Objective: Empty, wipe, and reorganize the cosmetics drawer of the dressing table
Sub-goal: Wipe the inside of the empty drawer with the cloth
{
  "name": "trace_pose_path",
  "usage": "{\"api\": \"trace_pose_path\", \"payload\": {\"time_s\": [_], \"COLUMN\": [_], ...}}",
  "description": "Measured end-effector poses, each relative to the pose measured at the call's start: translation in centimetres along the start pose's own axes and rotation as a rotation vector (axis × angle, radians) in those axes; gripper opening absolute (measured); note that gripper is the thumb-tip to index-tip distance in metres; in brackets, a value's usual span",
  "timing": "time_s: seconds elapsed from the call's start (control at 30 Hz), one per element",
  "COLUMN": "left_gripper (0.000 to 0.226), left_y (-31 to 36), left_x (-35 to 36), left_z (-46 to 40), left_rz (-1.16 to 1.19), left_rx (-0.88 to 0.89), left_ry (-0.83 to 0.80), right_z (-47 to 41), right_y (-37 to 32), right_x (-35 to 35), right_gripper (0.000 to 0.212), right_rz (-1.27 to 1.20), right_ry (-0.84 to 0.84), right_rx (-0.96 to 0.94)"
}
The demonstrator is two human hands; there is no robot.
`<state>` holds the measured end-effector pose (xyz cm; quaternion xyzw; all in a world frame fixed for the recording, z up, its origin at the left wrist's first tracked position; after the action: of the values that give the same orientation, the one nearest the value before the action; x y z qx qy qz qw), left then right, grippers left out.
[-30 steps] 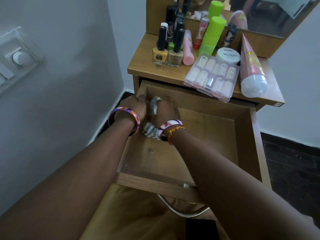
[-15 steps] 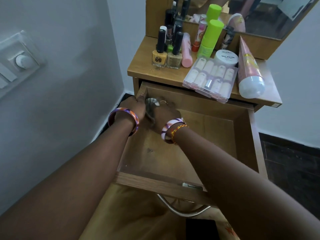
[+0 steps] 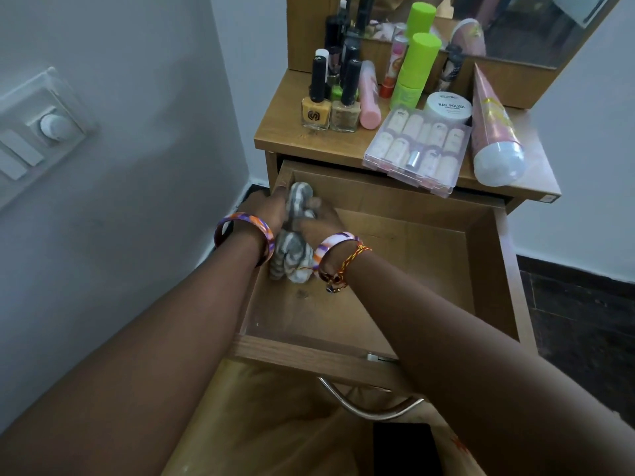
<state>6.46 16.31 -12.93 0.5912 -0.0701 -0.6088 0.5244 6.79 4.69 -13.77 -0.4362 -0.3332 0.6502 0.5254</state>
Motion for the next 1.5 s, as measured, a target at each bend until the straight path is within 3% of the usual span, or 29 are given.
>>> {"api": "trace_pose_path", "payload": {"time_s": [0.1, 0.23, 0.27, 0.4, 0.5, 0.63, 0.73, 0.8, 0.87, 1.0, 1.13, 1.2, 1.3, 1.37, 1.43, 1.5], "left_gripper": [0.062, 0.072, 0.068, 0.044, 0.037, 0.036, 0.039, 0.04, 0.041, 0.047, 0.044, 0.041, 0.041, 0.044, 0.047, 0.044], "left_y": [0.4, 0.4, 0.6, 2.8, 3.6, 3.8, 3.2, 2.0, 1.4, 2.6, 3.0, 3.0, 2.9, 2.9, 2.9, 3.0], "left_x": [-0.1, -0.5, -0.7, -1.5, -1.4, -0.8, -0.6, -0.2, -0.2, -0.4, -0.8, -0.9, -0.9, -0.8, -0.6, -0.6], "left_z": [0.3, 0.4, 0.7, 2.2, 2.8, 3.6, 3.9, 3.8, 3.9, 5.0, 5.1, 4.9, 4.7, 4.7, 4.8, 4.8], "left_rz": [0.005, -0.073, -0.092, -0.213, -0.34, -0.483, -0.501, -0.492, -0.491, -0.555, -0.562, -0.561, -0.543, -0.548, -0.559, -0.559], "left_rx": [0.01, 0.012, 0.028, 0.212, 0.322, 0.365, 0.331, 0.255, 0.228, 0.318, 0.331, 0.334, 0.336, 0.338, 0.336, 0.343], "left_ry": [0.004, 0.064, 0.082, 0.199, 0.235, 0.224, 0.195, 0.148, 0.139, 0.186, 0.201, 0.195, 0.186, 0.187, 0.189, 0.198], "right_z": [0.7, 3.7, 3.4, 5.2, 7.6, 4.8, 5.4, 7.0, 8.2, 10.0, 10.2, 9.6, 7.9, 6.5, 4.8, 3.9], "right_y": [0.3, 5.0, 6.5, 5.0, 3.2, 7.4, 7.4, 6.4, 4.7, 3.1, 2.3, 3.1, 5.2, 6.4, 8.3, 8.7], "right_x": [0.9, 2.3, 2.7, 1.2, -3.3, -13.9, -17.1, -16.8, -14.5, -6.4, -3.3, -4.4, -10.2, -14.8, -17.1, -17.4], "right_gripper": [0.04, 0.045, 0.045, 0.02, 0.019, 0.025, 0.01, 0.032, 0.037, 0.033, 0.034, 0.034, 0.042, 0.032, 0.021, 0.023], "right_rz": [0.37, 1.121, 1.238, 1.486, 1.491, 1.865, 1.821, 1.717, 1.577, 1.29, 1.069, 1.109, 1.415, 1.608, 1.601, 1.603], "right_ry": [-0.168, -0.555, -0.588, -0.556, -0.544, -0.474, -0.368, -0.318, -0.296, -0.399, -0.423, -0.44, -0.436, -0.367, -0.362, -0.266], "right_rx": [-0.141, -0.227, -0.252, -0.394, -0.296, -0.082, -0.075, -0.106, -0.161, -0.317, -0.271, -0.226, -0.14, -0.028, 0.013, -0.069]}}
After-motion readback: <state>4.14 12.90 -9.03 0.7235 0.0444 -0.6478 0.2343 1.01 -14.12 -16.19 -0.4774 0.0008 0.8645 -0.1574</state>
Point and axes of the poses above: each hand's wrist, its own z-axis away from the middle knuckle, its own x-axis out of the palm, y = z × x, the point moved 9 cm from there along -z, towards the middle knuckle, and after that the axes turned 11 degrees about y, right-handed, at the moved point
